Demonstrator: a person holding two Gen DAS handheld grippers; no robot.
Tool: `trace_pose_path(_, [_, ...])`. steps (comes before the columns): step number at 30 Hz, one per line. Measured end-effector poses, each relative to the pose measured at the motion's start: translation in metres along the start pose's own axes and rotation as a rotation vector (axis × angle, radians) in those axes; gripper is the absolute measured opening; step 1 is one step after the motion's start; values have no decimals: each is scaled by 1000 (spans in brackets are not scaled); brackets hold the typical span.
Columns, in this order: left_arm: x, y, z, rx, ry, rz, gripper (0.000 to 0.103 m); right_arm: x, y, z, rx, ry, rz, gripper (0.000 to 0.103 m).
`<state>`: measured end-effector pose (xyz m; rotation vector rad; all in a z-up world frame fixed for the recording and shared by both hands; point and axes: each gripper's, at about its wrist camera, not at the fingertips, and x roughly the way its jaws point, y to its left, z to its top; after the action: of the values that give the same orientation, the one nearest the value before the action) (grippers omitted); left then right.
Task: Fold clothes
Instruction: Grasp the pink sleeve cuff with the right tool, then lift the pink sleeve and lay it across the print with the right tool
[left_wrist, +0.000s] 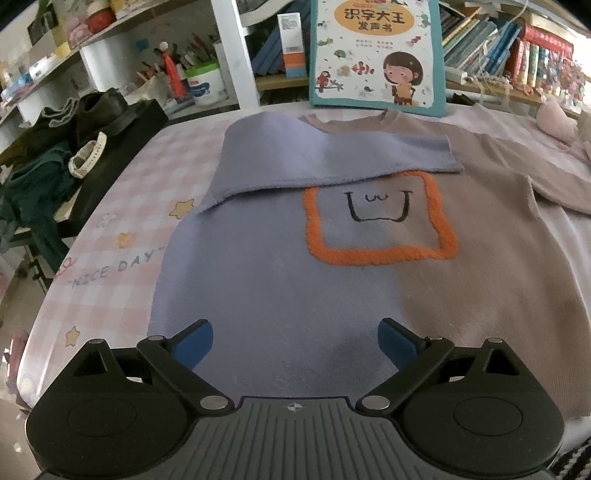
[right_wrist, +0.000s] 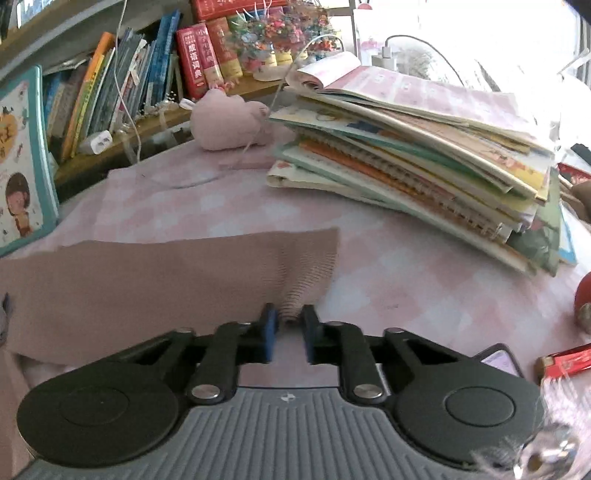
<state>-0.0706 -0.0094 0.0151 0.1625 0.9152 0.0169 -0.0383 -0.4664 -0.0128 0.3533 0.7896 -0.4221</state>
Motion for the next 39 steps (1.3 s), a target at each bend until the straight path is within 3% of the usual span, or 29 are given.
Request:
trace_pose_path(4, [0,-3,0,17,2,-5,98,-2,-6,1,97,-5,64,13])
trace_pose_path(7, [1,-5,0,28,9,-11,98,0,-11,2,188,36,155,26])
trace_pose_path(11, [2,-6,1,49,12,-19,98,1,-4,0,240,82,249,28])
trace_pose_path(14, [2,-7,1,64,10,-22,98,-1,0,2,239,56,202,28])
trace_pose_path(21, [4,-3,-2,72,21,-24,98,3,-30,17,374,54,136,27])
trace_pose_path(23, [5,0,-3,61,23,-21,98,4,-33,20,372,68,124,18])
trace_pose_path(24, [5,2,-4,53,21,-21,98,5,-32,21,360,78,119,7])
trace_pose_path(29, [8,9,-5,15,19,-24,98,-12,-1,34,290,35,154,6])
trace_pose_path(34, [7,13,-3,17,17,-27,98,-36,62,53,181,-73,299,6])
trace_pose_path(39, [3,14,-1,38,7,-25,98,-55,123,59,107,-102,440,6])
